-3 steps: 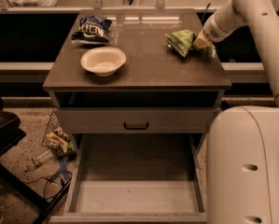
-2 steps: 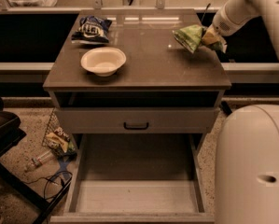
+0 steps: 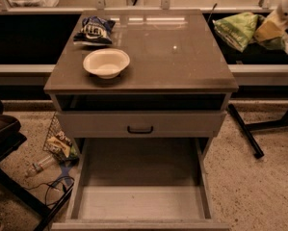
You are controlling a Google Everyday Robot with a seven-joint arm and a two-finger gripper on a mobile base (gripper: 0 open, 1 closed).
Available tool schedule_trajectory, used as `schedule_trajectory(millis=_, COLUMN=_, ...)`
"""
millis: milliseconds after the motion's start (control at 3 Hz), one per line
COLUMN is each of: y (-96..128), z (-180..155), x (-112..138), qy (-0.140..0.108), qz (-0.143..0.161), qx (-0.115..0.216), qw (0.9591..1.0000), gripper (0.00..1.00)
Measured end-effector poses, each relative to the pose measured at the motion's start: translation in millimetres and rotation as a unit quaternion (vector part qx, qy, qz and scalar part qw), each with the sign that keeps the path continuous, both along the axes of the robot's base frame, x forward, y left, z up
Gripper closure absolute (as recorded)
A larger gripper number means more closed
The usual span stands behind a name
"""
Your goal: Place green jalapeno chip bag into middle drawer
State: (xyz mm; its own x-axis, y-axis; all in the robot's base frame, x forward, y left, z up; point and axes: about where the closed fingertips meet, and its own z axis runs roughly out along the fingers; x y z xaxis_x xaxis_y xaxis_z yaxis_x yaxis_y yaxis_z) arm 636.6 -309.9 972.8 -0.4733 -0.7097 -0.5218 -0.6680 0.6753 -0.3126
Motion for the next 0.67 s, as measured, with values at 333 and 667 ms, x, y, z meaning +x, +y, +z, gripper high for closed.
schedule_trajectory(millis=333, y=10.5, z=32.1, x=-107.5, qy=0.009, qz=-0.008, qx=0.033, qw=0.9994, gripper=1.00)
schedule_trajectory(millis=667, y=15.5, z=-6.0, x=-181.4, qy=0.060, qz=-0.002, qx=0.057, qw=0.9966, gripper=1.00)
